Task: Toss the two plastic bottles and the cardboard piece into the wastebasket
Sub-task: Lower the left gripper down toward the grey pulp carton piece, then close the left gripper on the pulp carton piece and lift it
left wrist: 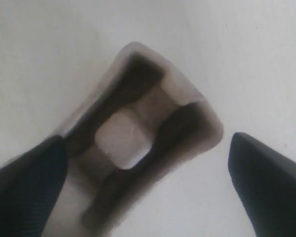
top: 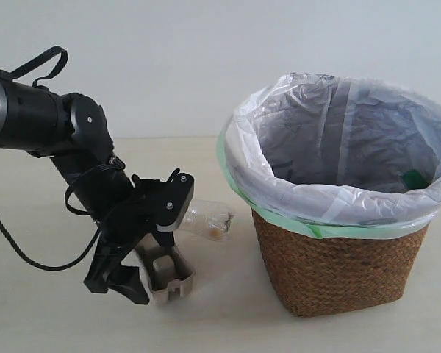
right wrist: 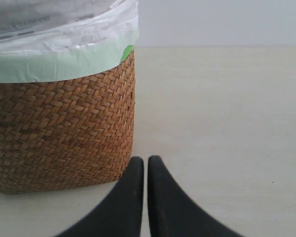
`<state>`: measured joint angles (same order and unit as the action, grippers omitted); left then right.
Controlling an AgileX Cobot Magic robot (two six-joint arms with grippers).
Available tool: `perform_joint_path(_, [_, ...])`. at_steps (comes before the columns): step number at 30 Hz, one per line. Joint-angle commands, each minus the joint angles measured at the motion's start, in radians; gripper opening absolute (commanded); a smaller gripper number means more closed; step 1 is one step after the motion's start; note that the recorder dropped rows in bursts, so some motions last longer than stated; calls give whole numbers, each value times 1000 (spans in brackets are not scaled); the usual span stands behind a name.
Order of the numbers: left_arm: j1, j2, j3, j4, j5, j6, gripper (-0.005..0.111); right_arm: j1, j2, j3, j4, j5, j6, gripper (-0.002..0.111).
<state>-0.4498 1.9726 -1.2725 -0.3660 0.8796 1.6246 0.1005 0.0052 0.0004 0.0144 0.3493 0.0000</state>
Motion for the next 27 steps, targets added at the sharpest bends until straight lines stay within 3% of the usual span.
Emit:
perform_joint_path(1, [-4,-22,4,-18,12,5,81,2,-5,0,-2,-8,0,0])
perform_joint_path(8, [-2,-63,2,-53,22,-26,81,2,-5,0,-2,-8,0,0])
perform_joint_path(17, [-2,-63,2,-285,22,-394,81,2,-5,0,-2,-8,0,0])
perform_joint_path(21, [-2,-63,2,-381,17,-781,81,2,-5,0,-2,-8,0,0])
perform_joint_path(27, [-2,-60,0,-332,13,-1324,81,2,-5,0,-2,-8,0,0])
